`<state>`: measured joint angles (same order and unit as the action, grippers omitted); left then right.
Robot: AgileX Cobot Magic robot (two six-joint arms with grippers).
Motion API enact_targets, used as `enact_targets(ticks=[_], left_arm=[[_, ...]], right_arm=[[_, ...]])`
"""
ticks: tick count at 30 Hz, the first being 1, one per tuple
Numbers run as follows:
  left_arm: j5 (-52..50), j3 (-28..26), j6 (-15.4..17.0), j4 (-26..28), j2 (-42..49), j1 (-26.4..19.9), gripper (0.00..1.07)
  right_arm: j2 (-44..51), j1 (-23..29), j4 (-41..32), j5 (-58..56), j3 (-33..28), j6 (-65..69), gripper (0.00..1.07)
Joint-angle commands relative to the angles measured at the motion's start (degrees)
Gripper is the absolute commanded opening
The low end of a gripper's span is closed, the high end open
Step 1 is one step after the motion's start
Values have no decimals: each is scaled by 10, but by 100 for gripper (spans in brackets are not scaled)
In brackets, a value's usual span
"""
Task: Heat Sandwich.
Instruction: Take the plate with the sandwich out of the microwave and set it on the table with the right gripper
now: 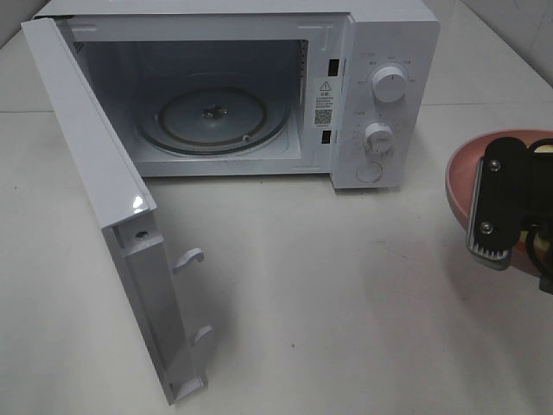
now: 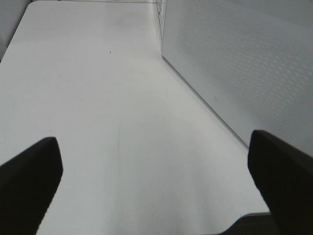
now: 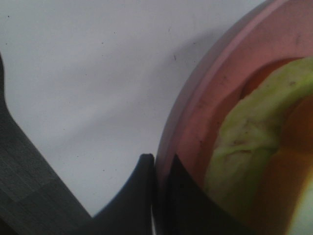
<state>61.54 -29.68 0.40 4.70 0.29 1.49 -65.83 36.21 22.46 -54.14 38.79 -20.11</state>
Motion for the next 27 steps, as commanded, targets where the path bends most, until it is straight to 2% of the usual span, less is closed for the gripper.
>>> enact_targets(ticks=[1, 9, 27], left_arm=[[-2, 1, 1, 3, 9, -2, 98], [-2, 1, 1, 3, 9, -2, 98], [-2, 1, 1, 3, 9, -2, 98]], right_arm=[[5, -1, 15, -7, -1, 71, 0], [5, -4, 46, -5, -1, 149, 0], [-79, -153, 56, 87, 1, 216, 0]])
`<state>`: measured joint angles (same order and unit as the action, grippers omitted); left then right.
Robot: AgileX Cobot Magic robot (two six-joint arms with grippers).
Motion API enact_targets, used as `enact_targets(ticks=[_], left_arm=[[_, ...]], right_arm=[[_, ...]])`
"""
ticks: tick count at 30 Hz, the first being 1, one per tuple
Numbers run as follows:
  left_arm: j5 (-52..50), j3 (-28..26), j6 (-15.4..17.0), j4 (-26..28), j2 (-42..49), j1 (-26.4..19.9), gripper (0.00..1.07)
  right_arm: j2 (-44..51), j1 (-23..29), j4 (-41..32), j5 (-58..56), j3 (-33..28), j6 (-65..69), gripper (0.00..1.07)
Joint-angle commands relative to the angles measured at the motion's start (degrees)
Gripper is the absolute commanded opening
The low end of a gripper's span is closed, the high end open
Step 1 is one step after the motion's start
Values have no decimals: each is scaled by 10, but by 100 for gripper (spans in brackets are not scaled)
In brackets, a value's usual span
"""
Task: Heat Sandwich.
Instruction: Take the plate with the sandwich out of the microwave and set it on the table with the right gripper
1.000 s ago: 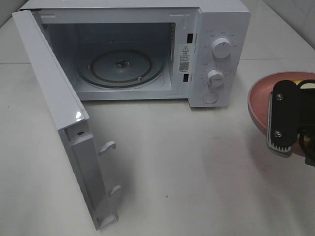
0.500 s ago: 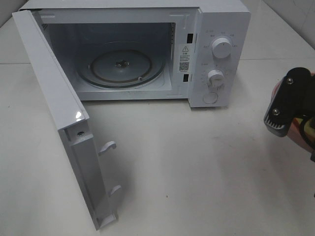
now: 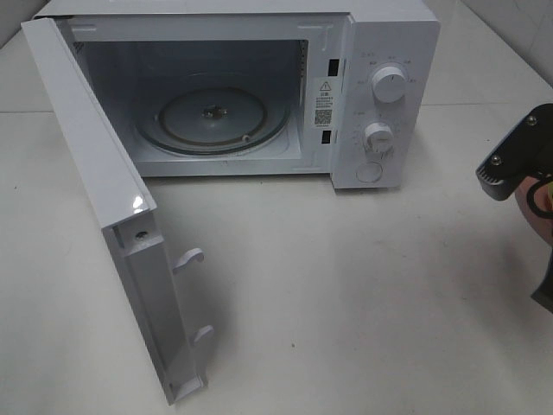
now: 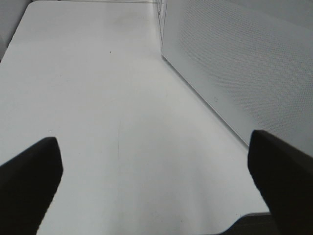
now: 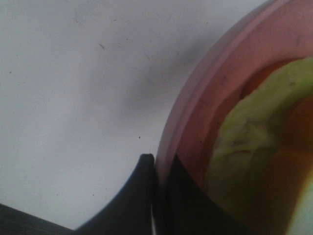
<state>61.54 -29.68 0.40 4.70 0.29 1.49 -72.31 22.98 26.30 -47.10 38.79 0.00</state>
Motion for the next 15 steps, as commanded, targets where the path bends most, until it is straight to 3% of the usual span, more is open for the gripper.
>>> enact_targets(ticks=[1, 15], left_arm=[[-2, 1, 1, 3, 9, -2, 98], [-2, 1, 1, 3, 9, -2, 98]], right_arm=[[-20, -27, 17, 22, 1, 18, 0], [-102, -120, 26, 108, 1, 56, 0]])
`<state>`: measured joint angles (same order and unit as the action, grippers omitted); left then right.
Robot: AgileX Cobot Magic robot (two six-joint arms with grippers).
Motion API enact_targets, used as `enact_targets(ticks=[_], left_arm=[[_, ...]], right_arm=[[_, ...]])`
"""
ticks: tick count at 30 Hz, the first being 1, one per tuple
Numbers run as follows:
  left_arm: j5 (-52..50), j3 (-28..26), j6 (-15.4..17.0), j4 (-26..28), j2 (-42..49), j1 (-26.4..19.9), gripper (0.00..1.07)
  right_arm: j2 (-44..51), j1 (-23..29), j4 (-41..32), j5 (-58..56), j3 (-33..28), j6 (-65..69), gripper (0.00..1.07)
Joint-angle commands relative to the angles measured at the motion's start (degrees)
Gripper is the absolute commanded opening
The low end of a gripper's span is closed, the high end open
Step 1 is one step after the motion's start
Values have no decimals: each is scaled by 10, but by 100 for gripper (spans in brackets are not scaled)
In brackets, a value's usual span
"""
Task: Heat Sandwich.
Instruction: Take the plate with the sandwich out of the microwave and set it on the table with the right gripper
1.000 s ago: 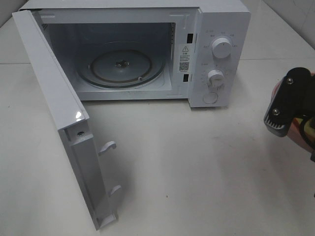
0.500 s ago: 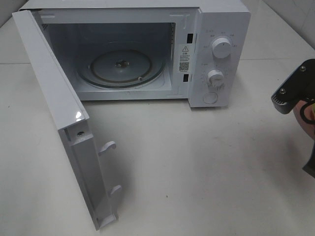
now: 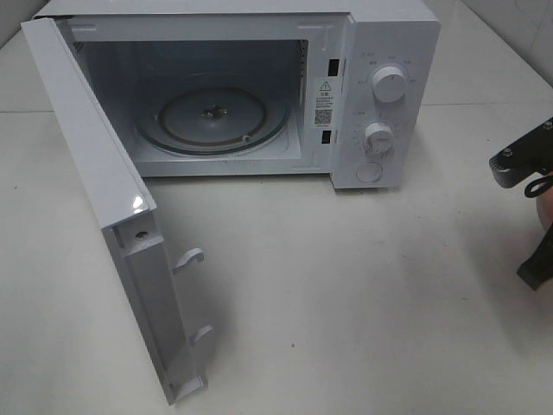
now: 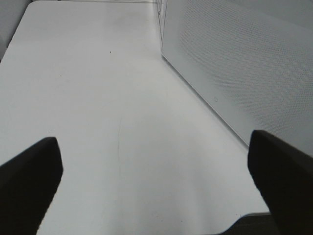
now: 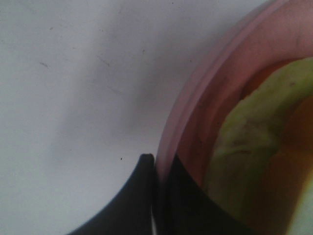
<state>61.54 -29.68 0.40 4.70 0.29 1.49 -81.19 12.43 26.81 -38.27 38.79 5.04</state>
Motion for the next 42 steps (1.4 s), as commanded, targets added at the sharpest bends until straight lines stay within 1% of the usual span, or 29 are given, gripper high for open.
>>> enact_targets(ticks=[1, 6, 10, 18, 26, 33, 37, 40, 41, 42], left_arm=[[-2, 1, 1, 3, 9, -2, 98], [-2, 1, 1, 3, 9, -2, 98], [-2, 1, 1, 3, 9, -2, 98], [-2, 1, 1, 3, 9, -2, 98], [-2, 1, 1, 3, 9, -2, 98], [-2, 1, 1, 3, 9, -2, 98], [-2, 1, 1, 3, 9, -2, 98], [-2, 1, 1, 3, 9, -2, 98], [-2, 1, 1, 3, 9, -2, 98], [-2, 1, 1, 3, 9, -2, 98]], right_arm=[[-21, -19, 28, 26, 1, 8, 0], [-45, -38, 51, 49, 1, 35, 0], [-76, -58, 85, 66, 1, 79, 0], [-120, -72, 117, 99, 1, 125, 0], [-161, -72, 117, 135, 1, 130, 0], [-166, -72, 117, 136, 1, 130, 1], [-166, -72, 117, 136, 1, 131, 3], [-166, -72, 117, 135, 1, 131, 6], [-166, -72, 117, 134, 1, 133, 9], [-166, -72, 117, 134, 1, 133, 9]])
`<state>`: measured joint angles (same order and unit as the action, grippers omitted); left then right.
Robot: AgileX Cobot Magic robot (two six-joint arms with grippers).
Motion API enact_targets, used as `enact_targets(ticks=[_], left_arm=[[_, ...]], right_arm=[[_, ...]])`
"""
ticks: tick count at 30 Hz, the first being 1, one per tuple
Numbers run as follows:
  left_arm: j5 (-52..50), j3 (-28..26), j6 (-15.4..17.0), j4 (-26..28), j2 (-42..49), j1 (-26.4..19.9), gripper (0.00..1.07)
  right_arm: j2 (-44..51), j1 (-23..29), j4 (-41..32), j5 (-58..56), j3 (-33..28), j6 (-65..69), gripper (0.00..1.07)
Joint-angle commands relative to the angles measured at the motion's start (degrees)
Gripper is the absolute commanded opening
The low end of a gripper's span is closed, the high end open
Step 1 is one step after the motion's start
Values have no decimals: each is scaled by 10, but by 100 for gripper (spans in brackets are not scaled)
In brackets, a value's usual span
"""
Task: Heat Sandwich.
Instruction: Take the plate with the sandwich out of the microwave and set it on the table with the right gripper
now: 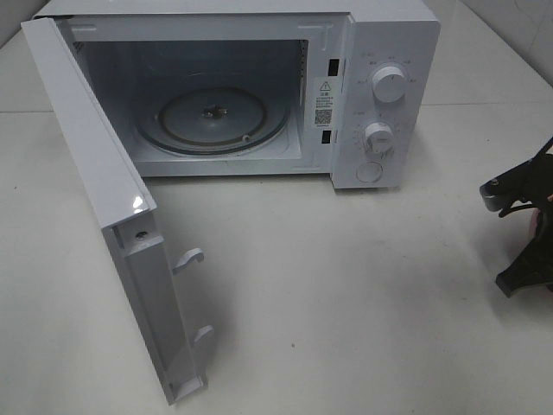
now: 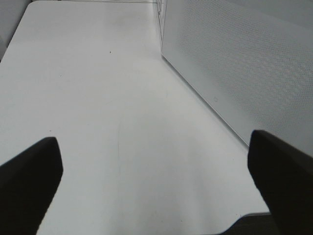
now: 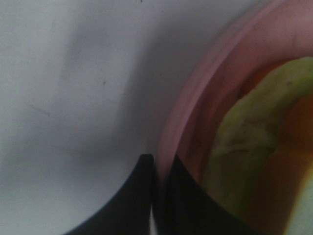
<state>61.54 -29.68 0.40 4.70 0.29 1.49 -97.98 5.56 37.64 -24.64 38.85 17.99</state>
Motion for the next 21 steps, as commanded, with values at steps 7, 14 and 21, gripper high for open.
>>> enact_targets(ticks=[7, 14, 21], left_arm=[[-2, 1, 1, 3, 9, -2, 98], [-2, 1, 1, 3, 9, -2, 98], [-2, 1, 1, 3, 9, -2, 98]], right_arm=[[6, -3, -11, -3, 0, 5, 34], [47, -3, -72, -9, 0, -54, 62], [121, -3, -201, -38, 0, -158, 72]])
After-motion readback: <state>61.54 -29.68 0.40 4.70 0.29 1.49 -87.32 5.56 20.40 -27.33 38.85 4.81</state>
